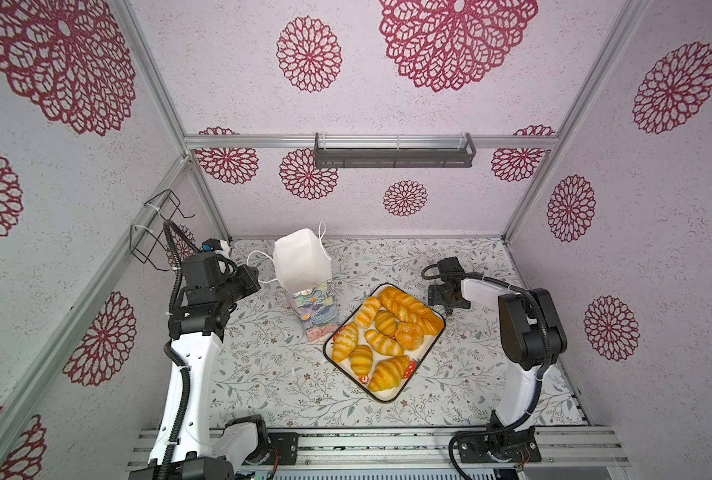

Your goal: Place the fake bread into the paper bag

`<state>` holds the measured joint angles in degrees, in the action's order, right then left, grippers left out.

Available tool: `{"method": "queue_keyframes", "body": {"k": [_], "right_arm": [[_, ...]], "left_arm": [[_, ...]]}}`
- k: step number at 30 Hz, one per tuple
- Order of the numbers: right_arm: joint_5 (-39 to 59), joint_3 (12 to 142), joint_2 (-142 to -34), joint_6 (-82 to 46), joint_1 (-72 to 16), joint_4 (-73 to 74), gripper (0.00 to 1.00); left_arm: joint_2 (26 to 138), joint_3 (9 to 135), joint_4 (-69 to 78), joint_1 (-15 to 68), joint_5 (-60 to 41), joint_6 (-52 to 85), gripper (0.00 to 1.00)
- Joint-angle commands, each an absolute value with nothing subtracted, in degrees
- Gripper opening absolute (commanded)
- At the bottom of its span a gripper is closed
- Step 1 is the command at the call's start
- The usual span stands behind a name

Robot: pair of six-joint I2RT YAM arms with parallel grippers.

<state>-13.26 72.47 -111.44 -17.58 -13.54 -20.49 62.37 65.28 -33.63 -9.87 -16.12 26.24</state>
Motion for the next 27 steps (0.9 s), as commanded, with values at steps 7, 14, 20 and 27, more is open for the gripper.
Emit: {"method": "queue_keyframes", "body": {"k": [7,14,20,27], "right_arm": [[-14.2,72.7,-110.31,-17.95,-13.61,-21.71,0.82],[-14.12,72.49,-109.76,-17.87,-13.62,-21.81,0.73],[-13.84,72.69,-110.02,-18.12,-13.62,-21.75,0.7],[-13.68,72.95,-109.33,-17.89,-13.62,-22.26,0.72]], "left_arm": [[61.0,64.69,-31.89,-10.28,-16.87,26.48,0.2],[61.13,64.68,-31.85,-10.28,-17.01,26.52,0.2],[61.19,64.6,-31.96,-10.35,-16.93,26.45,0.2],[60.91,64.58,-31.9,-10.36,-16.98,26.48,0.2]]}}
